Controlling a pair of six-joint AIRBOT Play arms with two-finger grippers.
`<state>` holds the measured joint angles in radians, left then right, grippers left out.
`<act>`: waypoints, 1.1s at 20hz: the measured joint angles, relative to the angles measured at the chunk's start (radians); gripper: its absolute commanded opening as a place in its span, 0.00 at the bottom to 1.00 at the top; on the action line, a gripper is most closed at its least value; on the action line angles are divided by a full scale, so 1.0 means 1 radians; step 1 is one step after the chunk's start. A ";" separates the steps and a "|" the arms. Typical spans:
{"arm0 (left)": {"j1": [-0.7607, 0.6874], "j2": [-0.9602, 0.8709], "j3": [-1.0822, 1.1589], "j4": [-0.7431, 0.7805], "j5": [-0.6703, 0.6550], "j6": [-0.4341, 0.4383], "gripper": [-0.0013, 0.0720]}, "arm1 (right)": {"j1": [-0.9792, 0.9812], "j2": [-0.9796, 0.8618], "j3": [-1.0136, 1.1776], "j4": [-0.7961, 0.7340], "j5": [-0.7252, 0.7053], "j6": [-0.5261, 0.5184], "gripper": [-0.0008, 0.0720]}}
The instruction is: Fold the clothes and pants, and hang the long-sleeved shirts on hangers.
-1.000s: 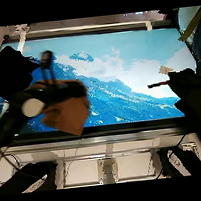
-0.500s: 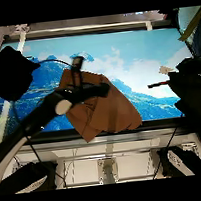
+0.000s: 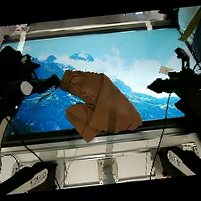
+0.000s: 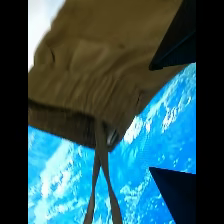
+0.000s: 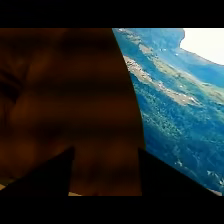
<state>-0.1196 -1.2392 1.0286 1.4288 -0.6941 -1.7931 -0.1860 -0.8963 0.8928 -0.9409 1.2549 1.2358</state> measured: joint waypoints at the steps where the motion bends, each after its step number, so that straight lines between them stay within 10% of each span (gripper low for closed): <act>1: 0.010 -0.044 0.003 -0.044 0.020 0.043 0.98 | 0.014 0.000 -0.025 0.015 -0.006 0.000 0.65; 7: 0.031 -0.284 0.112 -0.452 0.083 0.423 0.97 | 0.148 0.000 -0.091 0.025 -0.066 0.000 0.64; 8: 0.032 -0.312 0.135 -0.497 0.075 0.467 0.75 | 0.168 0.000 -0.094 0.022 -0.086 0.000 0.63; 9: 0.033 -0.337 0.157 -0.535 0.064 0.502 0.23 | 0.186 0.000 -0.096 0.018 -0.104 0.000 0.63; 10: 0.034 -0.356 0.173 -0.564 0.052 0.528 0.06 | 0.199 0.000 -0.098 0.013 -0.118 0.000 0.63; 22: 0.128 -0.241 0.216 -0.444 -0.057 0.613 0.04 | 0.297 -0.039 -0.180 -0.039 -0.102 0.003 0.63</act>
<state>0.0086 -1.4803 1.2446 0.9844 -0.7513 -1.1797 0.1112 -0.9348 0.7132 -0.9794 1.1526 1.2388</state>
